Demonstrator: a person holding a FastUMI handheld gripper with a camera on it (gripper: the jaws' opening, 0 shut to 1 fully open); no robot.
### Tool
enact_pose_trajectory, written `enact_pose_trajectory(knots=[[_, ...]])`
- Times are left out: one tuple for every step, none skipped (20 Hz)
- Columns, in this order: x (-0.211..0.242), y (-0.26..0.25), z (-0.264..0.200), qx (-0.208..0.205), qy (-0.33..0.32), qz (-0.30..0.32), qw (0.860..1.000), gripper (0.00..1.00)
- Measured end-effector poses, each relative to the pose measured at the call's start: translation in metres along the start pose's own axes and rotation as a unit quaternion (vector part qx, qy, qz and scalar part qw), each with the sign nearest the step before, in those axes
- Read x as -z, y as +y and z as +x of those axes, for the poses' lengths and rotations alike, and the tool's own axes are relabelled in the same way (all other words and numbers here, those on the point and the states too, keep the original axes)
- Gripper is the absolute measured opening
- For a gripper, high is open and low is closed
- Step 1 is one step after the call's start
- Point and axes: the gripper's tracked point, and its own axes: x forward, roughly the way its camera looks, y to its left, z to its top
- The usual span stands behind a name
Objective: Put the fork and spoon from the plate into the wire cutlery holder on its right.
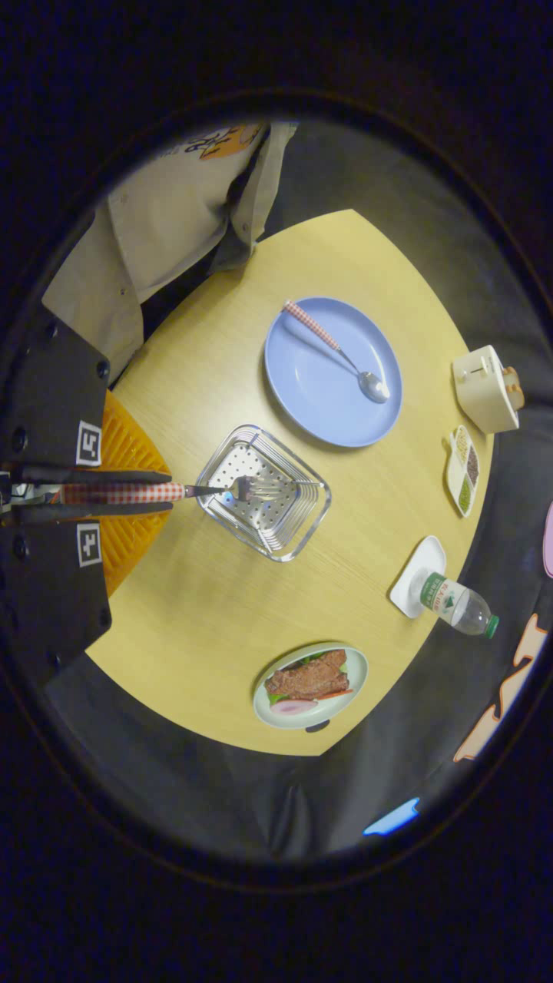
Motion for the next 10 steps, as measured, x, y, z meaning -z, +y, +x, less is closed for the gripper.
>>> enact_pose_trajectory(knots=[[-0.001, 0.0, 0.001, -0.002, 0.007, 0.0, 1.0, 0.13], [-0.004, 0.001, 0.003, -0.006, 0.012, 0.002, 1.0, 0.13], [-0.008, 0.002, 0.005, -0.009, 0.016, 0.004, 1.0, 0.13], [-0.011, 0.001, 0.007, -0.011, 0.02, 0.004, 1.0, 0.13], [-0.014, -0.001, 0.01, -0.012, 0.026, 0.004, 1.0, 0.13], [-0.015, -0.001, 0.013, -0.012, 0.032, 0.006, 0.999, 0.13], [-0.017, -0.001, 0.016, -0.016, 0.038, 0.008, 0.999, 0.13], [-0.017, -0.001, 0.019, -0.02, 0.043, 0.011, 0.999, 0.13], [-0.018, -0.001, 0.021, -0.023, 0.047, 0.014, 0.999, 0.13], [-0.018, -0.001, 0.023, -0.024, 0.051, 0.017, 0.998, 0.13]])
